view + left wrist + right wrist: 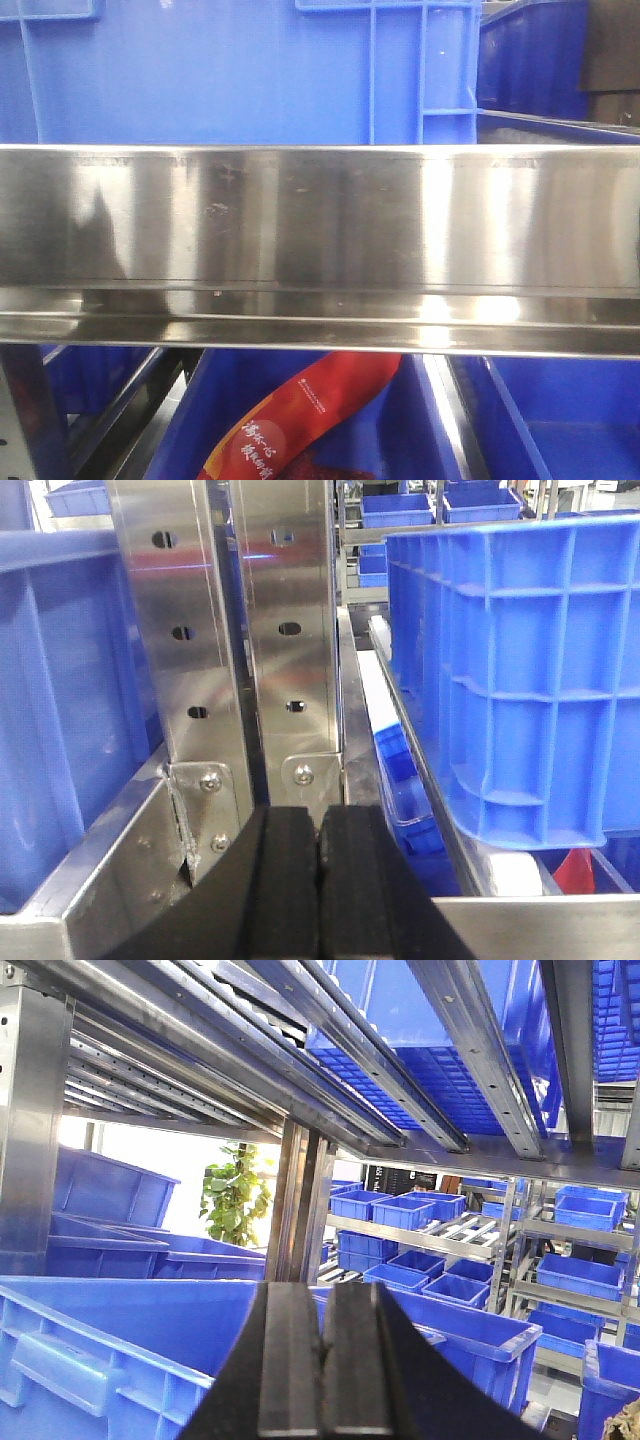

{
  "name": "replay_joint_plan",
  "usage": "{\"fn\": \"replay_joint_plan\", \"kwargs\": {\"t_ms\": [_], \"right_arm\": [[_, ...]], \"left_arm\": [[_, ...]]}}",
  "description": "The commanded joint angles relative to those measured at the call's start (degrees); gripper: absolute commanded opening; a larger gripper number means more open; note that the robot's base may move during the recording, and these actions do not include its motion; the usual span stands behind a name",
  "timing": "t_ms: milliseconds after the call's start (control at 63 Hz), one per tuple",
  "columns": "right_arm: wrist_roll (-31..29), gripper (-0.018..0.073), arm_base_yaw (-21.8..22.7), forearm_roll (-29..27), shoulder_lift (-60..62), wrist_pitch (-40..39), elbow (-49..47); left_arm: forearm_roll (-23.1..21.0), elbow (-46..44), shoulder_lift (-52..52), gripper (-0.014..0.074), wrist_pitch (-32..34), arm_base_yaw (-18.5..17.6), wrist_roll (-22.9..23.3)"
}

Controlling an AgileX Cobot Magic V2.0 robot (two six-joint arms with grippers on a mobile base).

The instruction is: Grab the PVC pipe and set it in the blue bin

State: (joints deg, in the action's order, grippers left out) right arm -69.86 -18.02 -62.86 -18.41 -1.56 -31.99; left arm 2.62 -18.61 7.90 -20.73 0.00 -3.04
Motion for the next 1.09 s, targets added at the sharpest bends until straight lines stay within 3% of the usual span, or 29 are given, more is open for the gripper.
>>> {"fn": "replay_joint_plan", "kwargs": {"t_ms": [0,492,777,1079], "right_arm": [[-0.14,-0.0162,0.23,0.0,0.3,-0.32,0.15],[-0.14,-0.0162,0.23,0.0,0.3,-0.32,0.15],[-0.14,-0.0162,0.23,0.0,0.3,-0.32,0.15],[-0.14,-0.0162,0.23,0.0,0.3,-0.32,0.15]], "left_arm": [[-0.37,0.85,-0.22,-0.0111,2.06,0.0,0.31],[-0.86,8.65,-0.22,-0.0111,10.18,0.0,0.31],[-0.86,8.77,-0.22,-0.0111,9.79,0.0,0.31],[-0.63,8.77,-0.22,-0.0111,16.31,0.0,0.31]]}}
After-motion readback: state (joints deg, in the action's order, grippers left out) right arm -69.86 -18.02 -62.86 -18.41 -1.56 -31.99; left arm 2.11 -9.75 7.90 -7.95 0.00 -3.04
